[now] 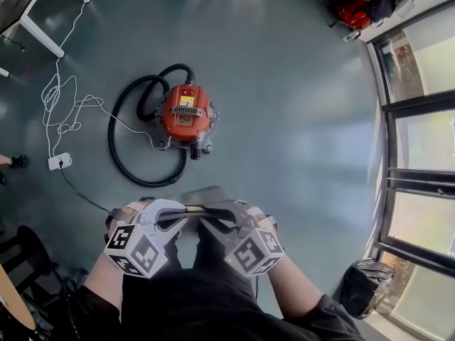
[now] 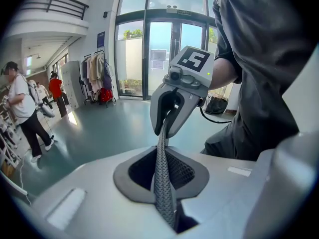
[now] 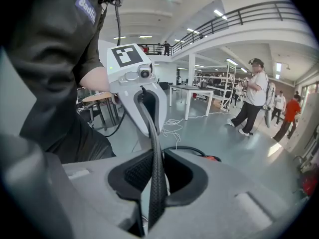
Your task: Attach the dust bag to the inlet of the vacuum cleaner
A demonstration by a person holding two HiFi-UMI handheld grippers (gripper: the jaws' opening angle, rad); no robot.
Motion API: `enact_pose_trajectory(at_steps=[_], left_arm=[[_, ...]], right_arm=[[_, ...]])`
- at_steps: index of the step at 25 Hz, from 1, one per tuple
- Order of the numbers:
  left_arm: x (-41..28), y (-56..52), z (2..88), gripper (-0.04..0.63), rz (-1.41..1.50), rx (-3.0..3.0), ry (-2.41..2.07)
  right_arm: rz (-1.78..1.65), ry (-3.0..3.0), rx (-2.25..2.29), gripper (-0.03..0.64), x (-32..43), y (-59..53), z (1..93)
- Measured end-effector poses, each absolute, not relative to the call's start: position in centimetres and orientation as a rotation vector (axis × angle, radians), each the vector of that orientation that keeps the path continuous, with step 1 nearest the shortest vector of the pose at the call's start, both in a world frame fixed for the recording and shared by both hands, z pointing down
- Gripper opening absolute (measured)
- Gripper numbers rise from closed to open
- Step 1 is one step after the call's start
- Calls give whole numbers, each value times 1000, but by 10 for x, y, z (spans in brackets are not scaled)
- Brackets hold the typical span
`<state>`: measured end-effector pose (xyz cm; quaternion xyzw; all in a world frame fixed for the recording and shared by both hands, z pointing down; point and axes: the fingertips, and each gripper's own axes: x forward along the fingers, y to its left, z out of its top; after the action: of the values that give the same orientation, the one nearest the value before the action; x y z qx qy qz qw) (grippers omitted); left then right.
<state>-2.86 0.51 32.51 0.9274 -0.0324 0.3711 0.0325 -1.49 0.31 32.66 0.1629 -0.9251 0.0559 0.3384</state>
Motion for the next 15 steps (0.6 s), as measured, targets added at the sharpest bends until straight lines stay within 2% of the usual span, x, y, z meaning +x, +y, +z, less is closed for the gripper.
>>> enact_pose_trajectory(at_steps=[15], left_arm=[[-33,-31,453,52,1110,2852,-70]], right_arm=[[210,-2370,491,49,-20,-33,454]])
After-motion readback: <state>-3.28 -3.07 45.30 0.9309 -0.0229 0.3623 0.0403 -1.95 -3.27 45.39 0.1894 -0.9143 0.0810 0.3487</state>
